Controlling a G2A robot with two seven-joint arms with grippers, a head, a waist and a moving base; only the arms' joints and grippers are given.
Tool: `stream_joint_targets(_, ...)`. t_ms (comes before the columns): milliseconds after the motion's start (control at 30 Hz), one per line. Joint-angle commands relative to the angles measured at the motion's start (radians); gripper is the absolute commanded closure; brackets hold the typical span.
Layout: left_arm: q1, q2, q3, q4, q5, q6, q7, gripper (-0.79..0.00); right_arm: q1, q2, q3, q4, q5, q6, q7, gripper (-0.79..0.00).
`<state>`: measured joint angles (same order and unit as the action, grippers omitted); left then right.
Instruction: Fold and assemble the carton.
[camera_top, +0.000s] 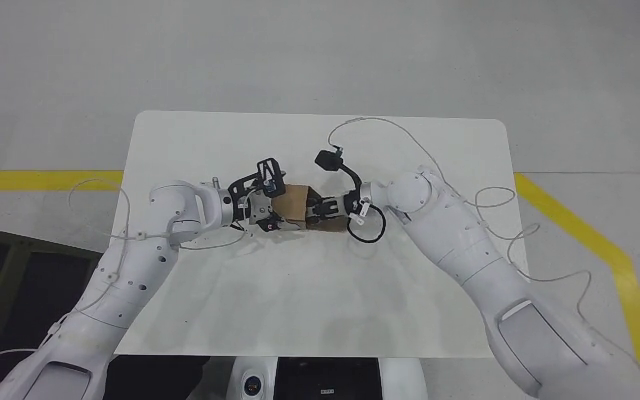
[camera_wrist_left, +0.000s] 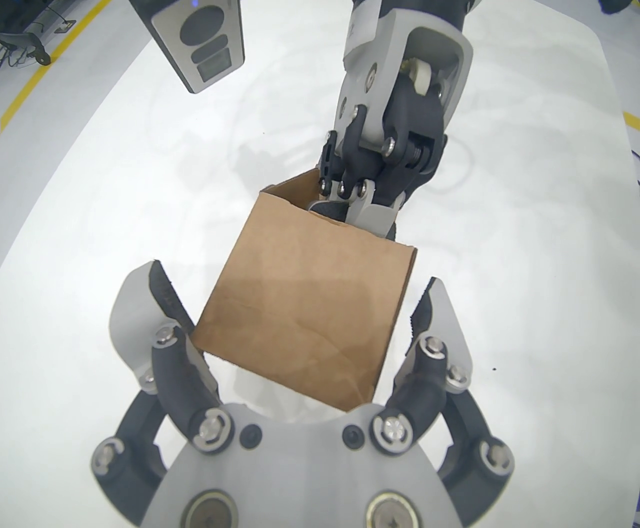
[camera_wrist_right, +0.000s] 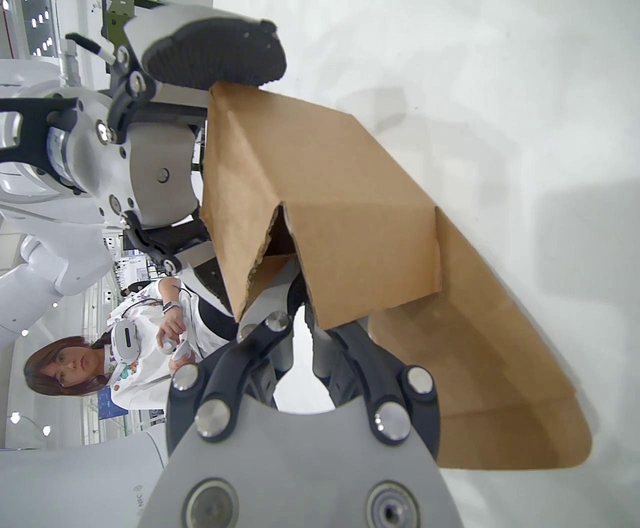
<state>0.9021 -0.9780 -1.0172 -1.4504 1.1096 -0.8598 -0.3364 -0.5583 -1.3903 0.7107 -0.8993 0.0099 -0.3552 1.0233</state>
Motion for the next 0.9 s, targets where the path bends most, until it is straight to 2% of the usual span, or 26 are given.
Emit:
stream_joint_targets(0, 0.000, 0.000, -0.001, 0.001, -0.001, 0.003, 0.000, -0.785, -0.002, 0.003, 0.009, -0.007, 0.003, -0.002, 0.009, 0.000)
stream_joint_targets(133, 0.001, -0.001, -0.003, 0.002, -0.002, 0.009, -0.001, -0.785, -0.020, 0.024, 0.051, -0.045, -0.007, 0.022, 0.021, 0.000)
stream_joint_targets(333, 0.002, -0.002, -0.005, 0.002, -0.001, 0.016, -0.005, -0.785, -0.070, 0.070, 0.132, -0.120, -0.047, 0.111, 0.073, 0.000)
stream_joint_targets(533, 0.002, -0.003, -0.007, 0.002, 0.000, 0.019, -0.007, -0.785, -0.107, 0.101, 0.195, -0.196, -0.109, 0.142, 0.055, 0.000)
stream_joint_targets(700, 0.002, -0.004, -0.007, 0.002, 0.002, 0.017, -0.007, -0.785, -0.105, 0.103, 0.193, -0.208, -0.145, 0.137, 0.031, 0.000)
stream_joint_targets(867, 0.003, -0.004, -0.007, 0.002, 0.001, 0.015, -0.007, -0.785, -0.071, 0.085, 0.153, -0.156, -0.141, 0.111, 0.008, 0.000)
